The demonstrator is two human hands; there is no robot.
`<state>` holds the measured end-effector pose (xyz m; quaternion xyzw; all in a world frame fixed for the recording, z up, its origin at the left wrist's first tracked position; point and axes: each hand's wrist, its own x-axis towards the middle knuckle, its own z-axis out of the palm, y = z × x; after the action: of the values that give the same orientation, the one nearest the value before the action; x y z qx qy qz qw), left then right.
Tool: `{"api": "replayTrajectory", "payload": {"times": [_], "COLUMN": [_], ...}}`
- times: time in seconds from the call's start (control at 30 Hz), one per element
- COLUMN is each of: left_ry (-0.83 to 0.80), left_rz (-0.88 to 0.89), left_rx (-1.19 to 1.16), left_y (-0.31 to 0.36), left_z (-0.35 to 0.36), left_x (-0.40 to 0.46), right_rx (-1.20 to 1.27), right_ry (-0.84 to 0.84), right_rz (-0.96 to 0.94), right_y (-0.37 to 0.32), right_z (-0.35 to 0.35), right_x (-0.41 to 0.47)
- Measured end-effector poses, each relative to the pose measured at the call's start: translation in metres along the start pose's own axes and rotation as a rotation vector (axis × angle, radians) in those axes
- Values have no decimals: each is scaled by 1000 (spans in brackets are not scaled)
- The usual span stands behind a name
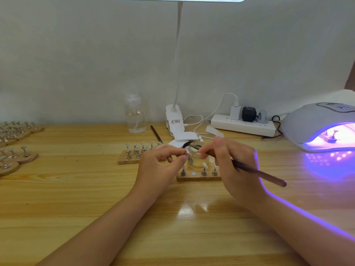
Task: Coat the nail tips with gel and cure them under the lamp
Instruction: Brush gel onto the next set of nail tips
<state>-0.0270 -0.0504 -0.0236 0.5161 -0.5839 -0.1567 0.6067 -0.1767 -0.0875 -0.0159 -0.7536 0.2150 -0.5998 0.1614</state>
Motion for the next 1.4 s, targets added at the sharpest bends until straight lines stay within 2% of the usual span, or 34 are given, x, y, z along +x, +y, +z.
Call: {"api": "replayTrajectory", "payload": {"times": [0.1,0.2,0.37,0.5,0.7,0.87,1.0,1.13,1.3,1.4], "left_ry": [-6,-6,-18,-11,-12,-4,-13,-14,-15,-16], "left_rz": [0,-14,-8,-17,-30,-35,-34,-33,-30,-29], "left_rx": [7,7,-1,-4,-17,-17,-4,-1,3,5], "left_y": [0,0,0,0,1,1,1,1,3,3], "left_z": [0,0,-1,-1,-1,-1,-1,-1,-1,-2], "left_x": [0,0,0,-1,0,0,-1,-1,-1,-2], "right_rx": [-40,72,-4,110,-2,129,47,112,-24,38], "right_ry": [-21,-14,-23,-24,-28,-12,-20,-10,9,-3], "right_rz": [-9,86,-21,67,-51,56,-26,70,-45,68], "right_y": [0,2,1,3,2,3,3,3,1,1], "right_z": [1,-1,2,-2,1,-2,0,-2,0,-1], "right_x": [0,-1,0,-1,1,0,1,0,2,0]}}
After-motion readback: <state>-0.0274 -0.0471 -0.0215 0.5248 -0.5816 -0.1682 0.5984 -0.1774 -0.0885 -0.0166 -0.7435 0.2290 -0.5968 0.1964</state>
